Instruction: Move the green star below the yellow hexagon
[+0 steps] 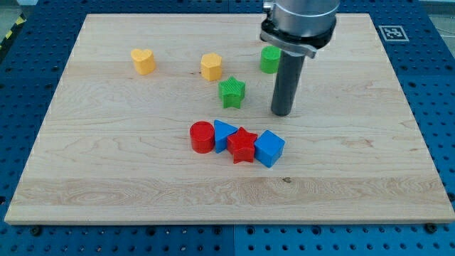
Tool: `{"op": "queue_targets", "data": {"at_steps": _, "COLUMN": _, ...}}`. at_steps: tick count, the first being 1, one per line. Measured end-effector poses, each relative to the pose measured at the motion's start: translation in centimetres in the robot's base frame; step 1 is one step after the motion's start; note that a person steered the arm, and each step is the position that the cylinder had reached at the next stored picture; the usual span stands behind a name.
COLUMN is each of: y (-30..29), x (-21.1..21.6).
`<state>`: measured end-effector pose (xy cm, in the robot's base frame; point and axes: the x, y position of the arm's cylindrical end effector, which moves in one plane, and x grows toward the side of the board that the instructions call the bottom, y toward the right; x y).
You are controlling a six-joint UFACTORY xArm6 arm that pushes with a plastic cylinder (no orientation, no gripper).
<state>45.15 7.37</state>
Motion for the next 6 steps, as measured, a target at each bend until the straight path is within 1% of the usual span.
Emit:
{"op": "queue_targets", "data": {"at_steps": 1, "y": -2.8, "x": 0.4}}
{"op": "queue_targets", "data": {"at_steps": 3, "y": -8.6, "x": -2.4}}
{"op": "queue_targets", "data": {"at_steps": 5, "y": -9.0, "x": -3.3}}
{"op": "queue_targets", "data": {"at_steps": 6, "y": -10.5, "x": -3.1}}
